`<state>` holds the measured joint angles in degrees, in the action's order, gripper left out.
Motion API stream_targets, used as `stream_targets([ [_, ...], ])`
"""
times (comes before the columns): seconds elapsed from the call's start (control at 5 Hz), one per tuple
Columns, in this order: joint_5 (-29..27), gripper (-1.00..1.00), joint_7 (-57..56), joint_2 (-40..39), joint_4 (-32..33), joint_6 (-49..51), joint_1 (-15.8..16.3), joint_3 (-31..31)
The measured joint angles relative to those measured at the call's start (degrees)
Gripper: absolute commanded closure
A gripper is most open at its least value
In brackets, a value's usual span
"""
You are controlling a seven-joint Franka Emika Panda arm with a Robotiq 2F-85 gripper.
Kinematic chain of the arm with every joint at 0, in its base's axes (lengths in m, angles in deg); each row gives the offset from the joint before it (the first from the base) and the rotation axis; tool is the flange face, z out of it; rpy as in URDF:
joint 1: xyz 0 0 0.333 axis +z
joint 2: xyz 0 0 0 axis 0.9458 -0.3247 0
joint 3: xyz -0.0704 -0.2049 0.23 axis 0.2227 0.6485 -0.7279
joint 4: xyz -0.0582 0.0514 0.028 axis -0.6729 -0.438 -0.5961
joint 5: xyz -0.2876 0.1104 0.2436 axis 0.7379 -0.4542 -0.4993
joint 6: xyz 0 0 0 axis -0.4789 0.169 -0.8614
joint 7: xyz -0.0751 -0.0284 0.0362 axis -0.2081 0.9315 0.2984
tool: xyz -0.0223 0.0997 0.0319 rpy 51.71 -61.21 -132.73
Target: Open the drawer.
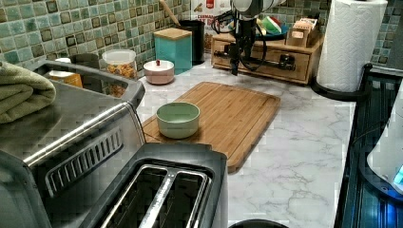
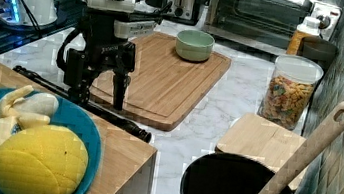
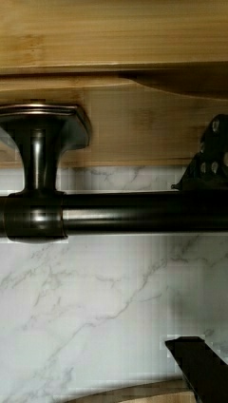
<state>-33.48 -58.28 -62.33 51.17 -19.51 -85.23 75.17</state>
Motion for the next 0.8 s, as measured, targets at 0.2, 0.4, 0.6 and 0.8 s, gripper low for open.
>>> stream_targets([
  [0.2, 0.18, -1.0, -1.45, -0.04, -0.67, 2.52, 0.09, -0.08],
  [0.4, -2.48, -1.0, -4.2, -0.32, -2.46, 6.88, -0.27, -0.41],
  [0.6, -2.79, -1.0, -3.53, 0.17, -2.24, 8.45, -0.23, -0.36],
  [0.8, -3.73, -1.0, 1.57, 1.61, -0.45, 7.05, -0.2, -1.22],
])
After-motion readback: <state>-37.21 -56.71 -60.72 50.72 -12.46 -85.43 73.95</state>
